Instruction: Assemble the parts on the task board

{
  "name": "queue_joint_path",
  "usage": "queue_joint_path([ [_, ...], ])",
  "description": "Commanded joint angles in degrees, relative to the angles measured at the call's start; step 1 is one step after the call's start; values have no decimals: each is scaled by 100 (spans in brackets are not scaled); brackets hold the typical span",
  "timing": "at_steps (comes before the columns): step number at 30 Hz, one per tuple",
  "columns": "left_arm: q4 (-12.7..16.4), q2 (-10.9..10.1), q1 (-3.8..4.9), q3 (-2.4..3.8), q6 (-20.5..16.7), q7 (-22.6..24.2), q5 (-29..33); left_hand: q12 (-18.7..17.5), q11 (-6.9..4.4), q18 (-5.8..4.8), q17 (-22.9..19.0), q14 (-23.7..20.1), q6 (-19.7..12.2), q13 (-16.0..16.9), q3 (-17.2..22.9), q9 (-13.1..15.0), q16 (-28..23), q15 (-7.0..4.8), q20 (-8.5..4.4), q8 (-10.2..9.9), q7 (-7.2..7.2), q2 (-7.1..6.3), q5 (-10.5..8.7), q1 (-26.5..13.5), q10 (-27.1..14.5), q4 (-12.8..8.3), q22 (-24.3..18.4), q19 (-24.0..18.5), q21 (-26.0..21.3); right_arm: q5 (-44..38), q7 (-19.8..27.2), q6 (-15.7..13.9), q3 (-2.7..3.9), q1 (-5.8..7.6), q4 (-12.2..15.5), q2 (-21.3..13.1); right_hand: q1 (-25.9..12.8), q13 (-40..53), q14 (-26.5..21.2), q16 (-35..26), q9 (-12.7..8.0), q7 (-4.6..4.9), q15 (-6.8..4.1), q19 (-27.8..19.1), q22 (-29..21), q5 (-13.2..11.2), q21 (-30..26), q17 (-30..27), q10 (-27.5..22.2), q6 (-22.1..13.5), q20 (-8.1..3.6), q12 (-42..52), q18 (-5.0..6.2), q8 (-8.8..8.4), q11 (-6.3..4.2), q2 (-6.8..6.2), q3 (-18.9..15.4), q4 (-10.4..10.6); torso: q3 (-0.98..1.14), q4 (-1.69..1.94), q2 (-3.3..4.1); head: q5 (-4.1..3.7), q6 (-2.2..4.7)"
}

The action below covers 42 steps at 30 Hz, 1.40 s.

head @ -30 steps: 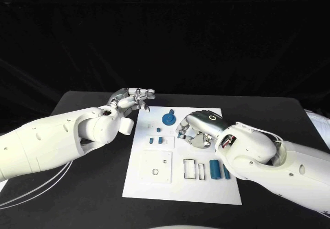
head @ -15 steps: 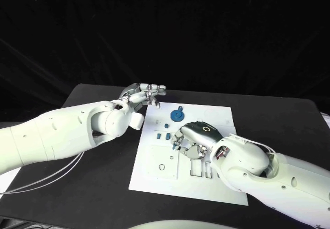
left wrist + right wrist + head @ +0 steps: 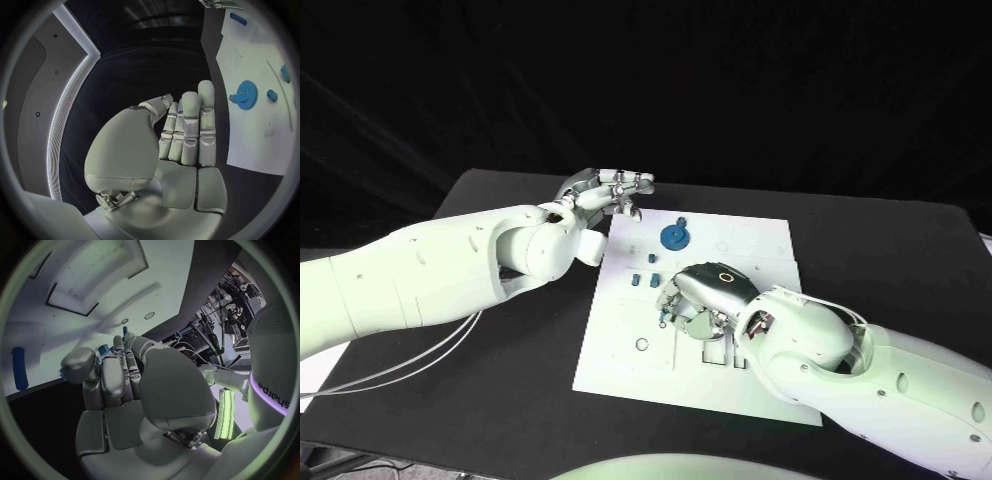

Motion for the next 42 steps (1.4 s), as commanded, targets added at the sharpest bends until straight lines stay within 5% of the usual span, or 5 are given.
queue_joint_path([
  [1, 9, 8, 2, 4, 107, 25, 15, 26, -4, 64, -6, -42, -42, -1, -24, -6, -35, -8, 10, 25, 7, 23, -9, 12, -54, 6, -6, -24, -36, -80, 102, 157, -3, -8, -8, 0, -57, -7, 206, 15, 8, 8, -32, 27, -1, 23, 19, 3, 37, 21, -18, -22, 44, -1, -8, -5, 29, 0, 1, 2, -3, -9, -12],
  [36, 19, -8, 3, 4, 109, 5, 10, 30, 1, 64, -11, -45, -48, -2, -35, -9, -35, -5, 13, 26, 11, 26, -10, 7, -63, 8, -11, -24, -44, -109, 109, 403, -103, -10, -100, 48, -72, -16, 206, 20, 11, 8, -30, 25, -3, 37, 18, 5, 41, 20, -17, -31, 44, -4, -7, -12, 25, -3, 1, 0, -6, 15, -84],
  [42, 21, -7, 3, 4, 106, 2, 10, 30, 1, 64, -11, -45, -48, -2, -35, -9, -35, -5, 13, 26, 11, 26, -10, 7, -63, 8, -11, -24, -44, -125, 75, 438, -131, -9, -120, 63, -238, -111, 194, 6, -18, 72, 27, 4, -38, 107, -7, -27, -165, -134, 12, -157, 44, -80, 64, -128, -59, 39, 0, 2, -10, 12, -84],
])
